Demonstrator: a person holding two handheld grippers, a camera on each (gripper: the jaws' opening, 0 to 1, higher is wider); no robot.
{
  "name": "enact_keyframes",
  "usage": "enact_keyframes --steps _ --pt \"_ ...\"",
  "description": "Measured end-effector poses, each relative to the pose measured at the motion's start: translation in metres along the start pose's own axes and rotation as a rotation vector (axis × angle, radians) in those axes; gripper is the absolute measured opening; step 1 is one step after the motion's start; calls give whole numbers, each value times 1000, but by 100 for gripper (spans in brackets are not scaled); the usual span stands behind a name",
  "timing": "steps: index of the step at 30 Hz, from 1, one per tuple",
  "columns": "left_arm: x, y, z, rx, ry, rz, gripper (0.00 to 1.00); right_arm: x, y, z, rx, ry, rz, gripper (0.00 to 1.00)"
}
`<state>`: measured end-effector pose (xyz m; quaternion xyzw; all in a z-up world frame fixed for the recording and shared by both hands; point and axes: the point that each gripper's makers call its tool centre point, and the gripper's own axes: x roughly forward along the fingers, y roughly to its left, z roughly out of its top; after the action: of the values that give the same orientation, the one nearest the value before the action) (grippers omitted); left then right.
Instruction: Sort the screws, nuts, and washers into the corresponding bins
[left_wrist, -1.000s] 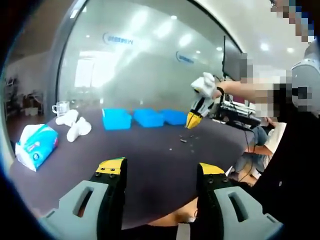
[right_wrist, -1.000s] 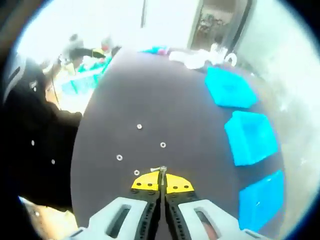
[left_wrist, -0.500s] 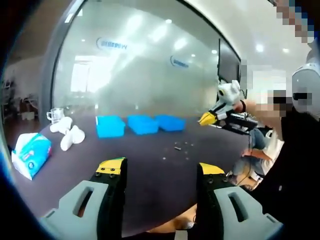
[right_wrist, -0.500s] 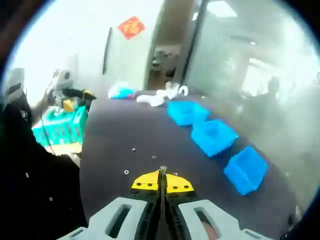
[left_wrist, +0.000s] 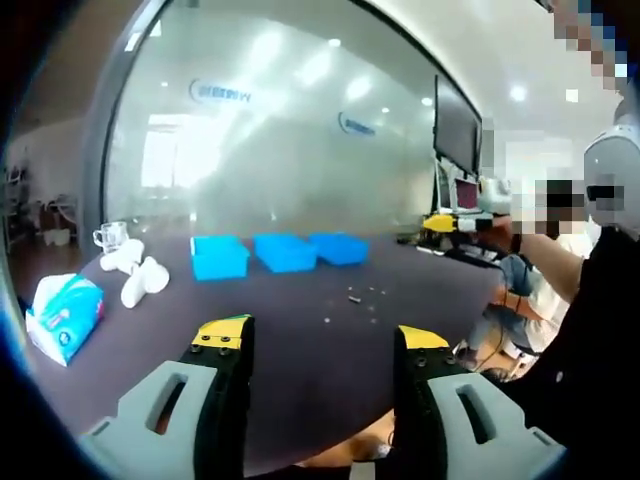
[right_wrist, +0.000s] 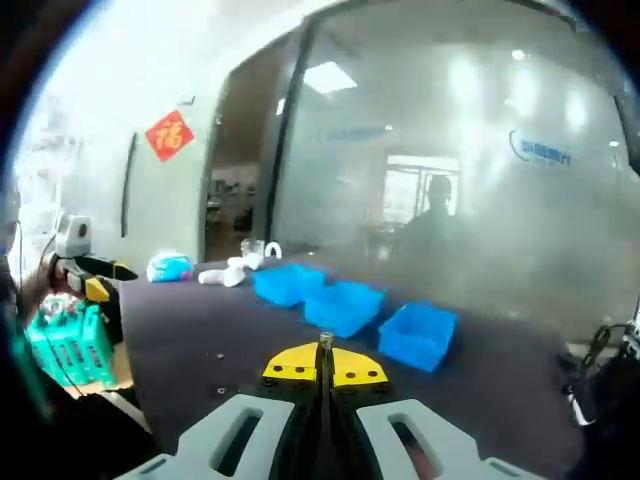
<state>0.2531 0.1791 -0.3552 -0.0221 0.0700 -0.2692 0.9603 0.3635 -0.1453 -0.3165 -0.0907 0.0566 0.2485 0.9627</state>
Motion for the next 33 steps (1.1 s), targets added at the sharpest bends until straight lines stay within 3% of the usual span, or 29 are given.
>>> enact_keyframes --steps 3,6,11,17,21,29,33 --pt "1 1 2 0 -5 4 54 -10 -16 -6 -41 -9 -125 0" --pt "1 2 2 -5 -9 8 54 -21 -24 -8 -2 -54 -220 0" --pt "0 6 1 -13 -16 18 54 -27 -18 -13 122 -112 -208 0" --pt "0 7 2 -11 -19 18 54 -23 -21 -6 120 -147 -230 0" --pt "-1 6 2 -15 -23 19 54 -8 -29 10 90 -164 -241 0" --pt "-2 9 0 -20 -25 20 54 42 -53 31 94 -162 -223 0" --pt "-4 12 1 -15 -26 30 54 65 -68 47 50 -148 -232 0"
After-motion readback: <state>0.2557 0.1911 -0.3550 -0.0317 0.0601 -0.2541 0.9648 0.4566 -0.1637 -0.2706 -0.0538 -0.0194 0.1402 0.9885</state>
